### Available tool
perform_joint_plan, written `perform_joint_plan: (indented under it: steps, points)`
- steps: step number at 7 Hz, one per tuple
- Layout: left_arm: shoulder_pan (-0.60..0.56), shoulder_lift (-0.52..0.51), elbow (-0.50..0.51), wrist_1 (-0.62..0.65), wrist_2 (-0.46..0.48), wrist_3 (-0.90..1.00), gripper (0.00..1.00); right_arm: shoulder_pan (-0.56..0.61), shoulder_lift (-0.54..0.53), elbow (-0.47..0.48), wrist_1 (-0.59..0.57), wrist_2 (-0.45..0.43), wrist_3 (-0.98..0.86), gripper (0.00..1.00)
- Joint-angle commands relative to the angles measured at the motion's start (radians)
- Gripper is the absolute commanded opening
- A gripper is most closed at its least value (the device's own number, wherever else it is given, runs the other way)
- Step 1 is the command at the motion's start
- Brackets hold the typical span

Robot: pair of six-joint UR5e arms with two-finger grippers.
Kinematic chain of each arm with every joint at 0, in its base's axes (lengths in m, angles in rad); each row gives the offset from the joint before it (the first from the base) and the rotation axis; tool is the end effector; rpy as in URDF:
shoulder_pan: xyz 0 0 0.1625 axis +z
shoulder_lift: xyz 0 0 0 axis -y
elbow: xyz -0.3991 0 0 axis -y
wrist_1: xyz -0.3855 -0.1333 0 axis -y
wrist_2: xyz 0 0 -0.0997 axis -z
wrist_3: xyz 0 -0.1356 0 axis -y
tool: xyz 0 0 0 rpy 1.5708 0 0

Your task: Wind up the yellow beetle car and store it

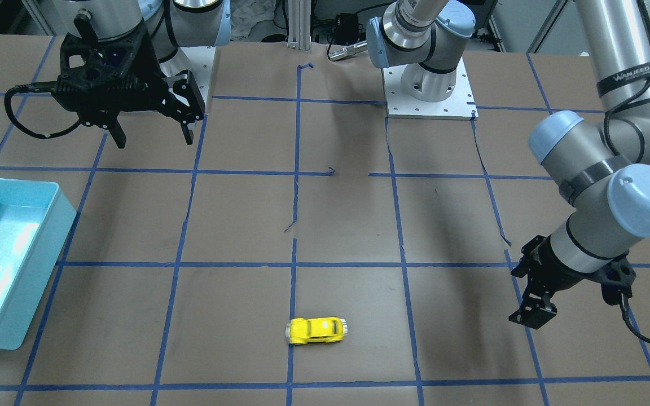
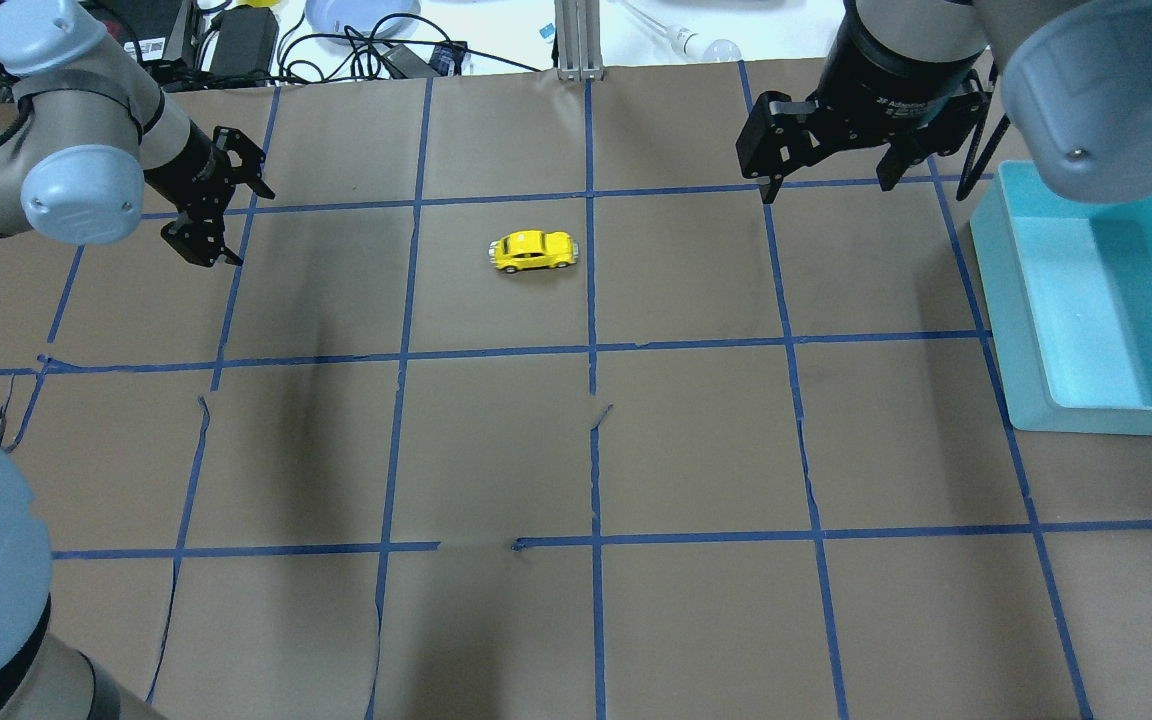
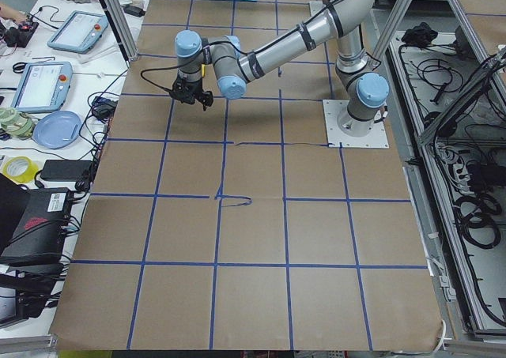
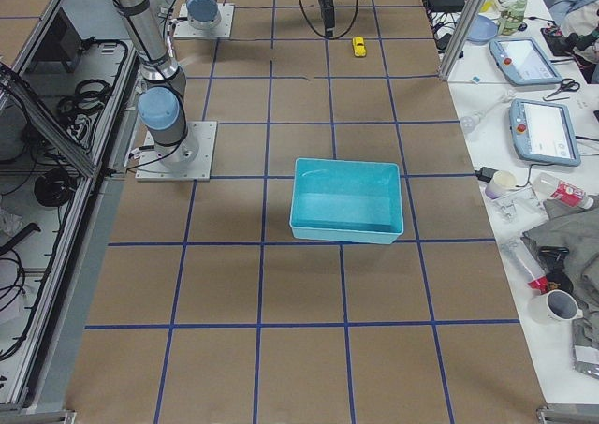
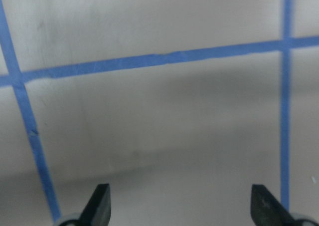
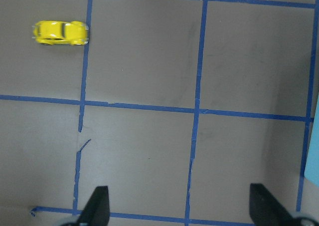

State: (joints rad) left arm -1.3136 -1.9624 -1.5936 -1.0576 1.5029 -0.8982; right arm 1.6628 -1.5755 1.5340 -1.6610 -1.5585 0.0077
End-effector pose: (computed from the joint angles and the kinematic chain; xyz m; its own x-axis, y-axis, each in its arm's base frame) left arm 0.0193 -0.6337 0.2514 -0.4042 -0.9069 0.1192 -0.9138 0.4061 -0.0086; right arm 0.1803 -0.4854 0.4563 -0.9962 -0.0859 -0.0132 -0.0834 0.9878 -0.1312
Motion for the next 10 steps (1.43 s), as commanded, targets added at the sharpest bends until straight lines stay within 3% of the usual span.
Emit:
perform_joint_plan:
  steps: [1,4,7,10]
  points:
    - [-0.006,0.097,0.010,-0.033,0.013,0.351,1.00,0.000,0.000,0.000,0.001,-0.002,0.000,1.00]
    - [-0.006,0.181,0.027,-0.166,0.026,0.621,1.00,0.000,0.000,0.000,0.001,0.000,0.000,1.00]
    - [-0.027,0.243,0.102,-0.347,0.103,0.726,1.00,-0.006,0.008,-0.003,-0.002,0.000,-0.002,1.00]
    - [-0.163,0.333,0.093,-0.358,0.116,0.763,1.00,-0.029,0.037,-0.002,0.007,-0.011,-0.185,1.00]
